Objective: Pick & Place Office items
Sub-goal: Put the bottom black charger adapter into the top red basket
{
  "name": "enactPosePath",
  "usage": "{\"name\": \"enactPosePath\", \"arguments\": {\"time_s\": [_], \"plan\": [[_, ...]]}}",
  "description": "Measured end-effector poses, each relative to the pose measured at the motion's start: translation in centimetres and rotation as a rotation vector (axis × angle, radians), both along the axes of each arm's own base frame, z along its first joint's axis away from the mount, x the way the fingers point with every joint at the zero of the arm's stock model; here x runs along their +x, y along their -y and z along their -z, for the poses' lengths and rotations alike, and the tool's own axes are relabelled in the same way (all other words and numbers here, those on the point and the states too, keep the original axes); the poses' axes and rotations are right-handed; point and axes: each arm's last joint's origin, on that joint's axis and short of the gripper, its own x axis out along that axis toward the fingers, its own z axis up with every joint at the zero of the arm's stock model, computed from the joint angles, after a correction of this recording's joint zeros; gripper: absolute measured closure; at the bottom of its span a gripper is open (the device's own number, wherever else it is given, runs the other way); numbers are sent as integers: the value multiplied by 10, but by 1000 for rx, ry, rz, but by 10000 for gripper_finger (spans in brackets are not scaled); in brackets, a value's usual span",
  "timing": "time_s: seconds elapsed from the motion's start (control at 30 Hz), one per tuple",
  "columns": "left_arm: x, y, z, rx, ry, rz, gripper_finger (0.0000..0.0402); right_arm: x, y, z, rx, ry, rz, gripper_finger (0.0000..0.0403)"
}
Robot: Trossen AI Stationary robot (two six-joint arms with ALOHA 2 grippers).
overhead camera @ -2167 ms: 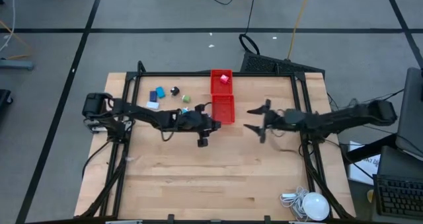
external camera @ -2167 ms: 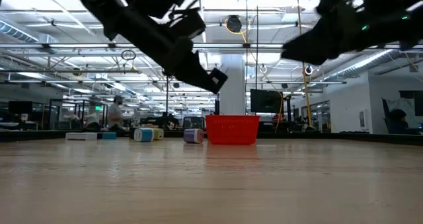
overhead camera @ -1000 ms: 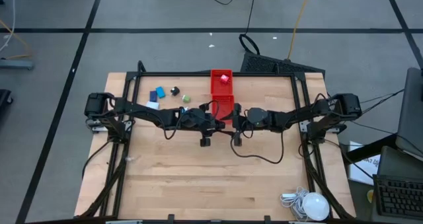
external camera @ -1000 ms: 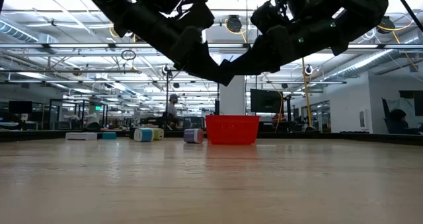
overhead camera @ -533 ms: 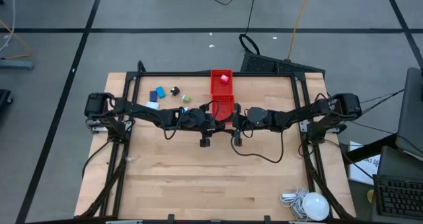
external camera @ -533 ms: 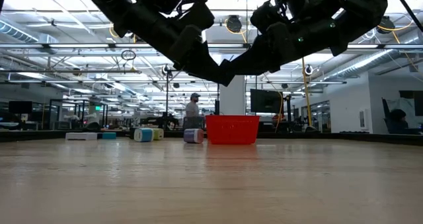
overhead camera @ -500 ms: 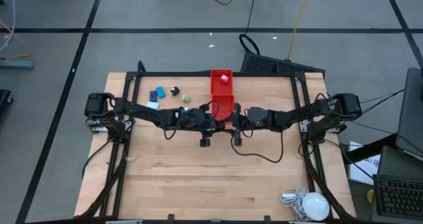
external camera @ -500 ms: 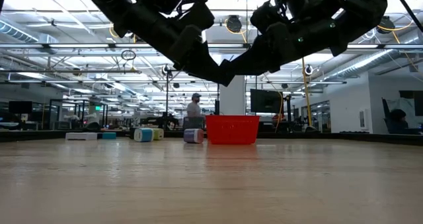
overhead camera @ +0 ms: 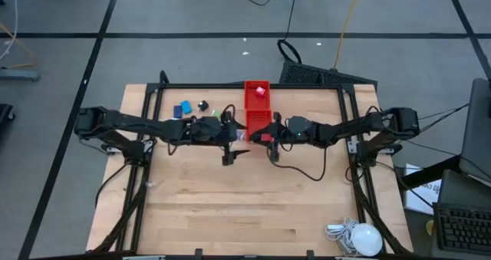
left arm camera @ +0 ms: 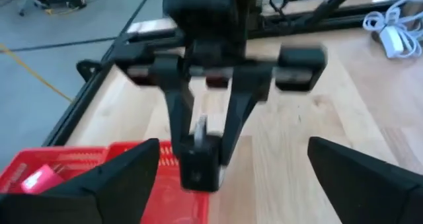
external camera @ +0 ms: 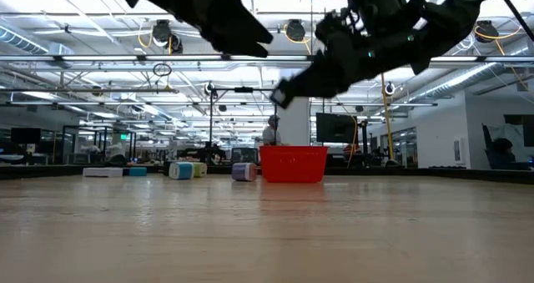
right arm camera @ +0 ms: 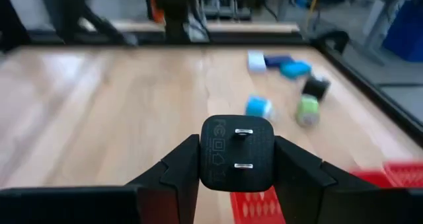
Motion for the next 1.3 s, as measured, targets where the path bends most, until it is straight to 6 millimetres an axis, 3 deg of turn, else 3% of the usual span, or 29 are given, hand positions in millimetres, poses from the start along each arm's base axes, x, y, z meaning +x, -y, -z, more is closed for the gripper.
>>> {"name": "enactPosePath", "arguments": {"time_s": [0.13, 0.23, 0.33, 0.47, 0.53, 0.73, 0.9, 1.0, 1.1, 1.3], "plan": [[-12, -3, -18, -15, 65, -8, 18, 1, 11, -4, 14, -19, 17, 260], [-18, -8, -19, -28, 101, 1, 32, 12, 26, -28, 26, -47, 29, 260], [-30, -15, -13, -28, 125, -20, 44, 20, 43, -48, -5, -153, 56, 260], [-44, -28, -3, -36, 197, -73, 53, 27, 72, -76, -23, -155, 124, 260], [-50, -34, 4, -48, 231, -106, 55, 22, 87, -80, -15, -175, 167, 260], [-64, -46, 17, -66, 282, -168, 47, 16, 134, -67, 68, -174, 261, 260], [-63, -47, 18, -58, 291, -166, 39, 24, 155, -35, 139, -244, 262, 260], [-63, -47, 17, -50, 295, -164, 37, 31, 168, -26, 159, -288, 280, 260], [-63, -47, 18, -51, 294, -164, 36, 33, 175, -19, 200, -372, 293, 260], [-63, -47, 20, -42, 264, -161, 36, 27, 170, -14, 245, -472, 292, 260]]}}
